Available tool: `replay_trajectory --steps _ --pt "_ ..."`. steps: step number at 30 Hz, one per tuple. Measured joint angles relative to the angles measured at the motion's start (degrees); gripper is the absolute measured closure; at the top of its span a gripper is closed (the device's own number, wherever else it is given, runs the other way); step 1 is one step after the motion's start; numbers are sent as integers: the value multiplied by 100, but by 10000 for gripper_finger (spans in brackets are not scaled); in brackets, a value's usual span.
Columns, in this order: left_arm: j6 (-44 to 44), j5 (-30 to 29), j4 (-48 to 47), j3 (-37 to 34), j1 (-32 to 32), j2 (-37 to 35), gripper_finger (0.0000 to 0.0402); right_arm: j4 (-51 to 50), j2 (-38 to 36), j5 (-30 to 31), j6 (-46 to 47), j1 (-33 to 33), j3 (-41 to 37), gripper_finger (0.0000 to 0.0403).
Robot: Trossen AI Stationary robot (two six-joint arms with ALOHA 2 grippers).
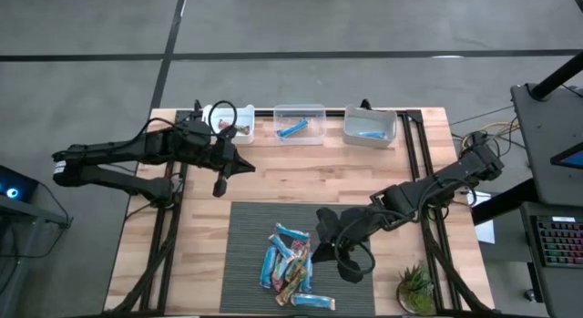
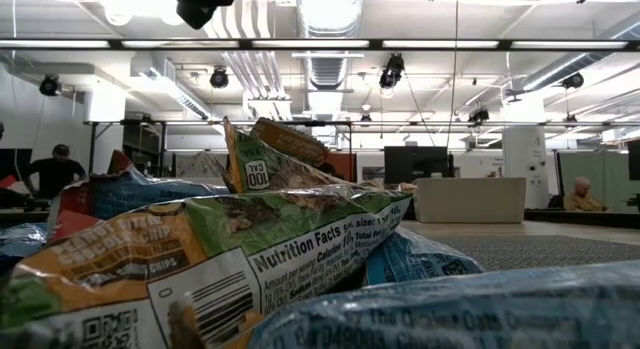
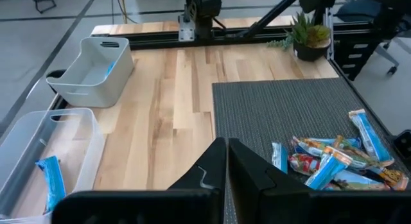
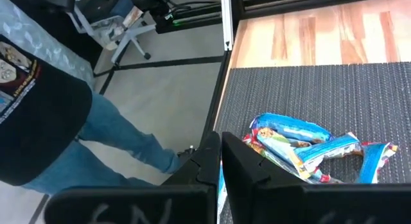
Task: Pick and place Granola Bars by type
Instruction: Put the yellow granola bar into the gray bin
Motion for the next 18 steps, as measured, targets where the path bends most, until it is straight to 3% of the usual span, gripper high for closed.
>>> replay_trajectory --steps 12,18 --pt "-494 -4 -2 0 -8 212 401 86 9 -2 15 8 0 394" --pt "-327 597 -4 -1 -8 219 401 84 9 -2 15 8 0 394"
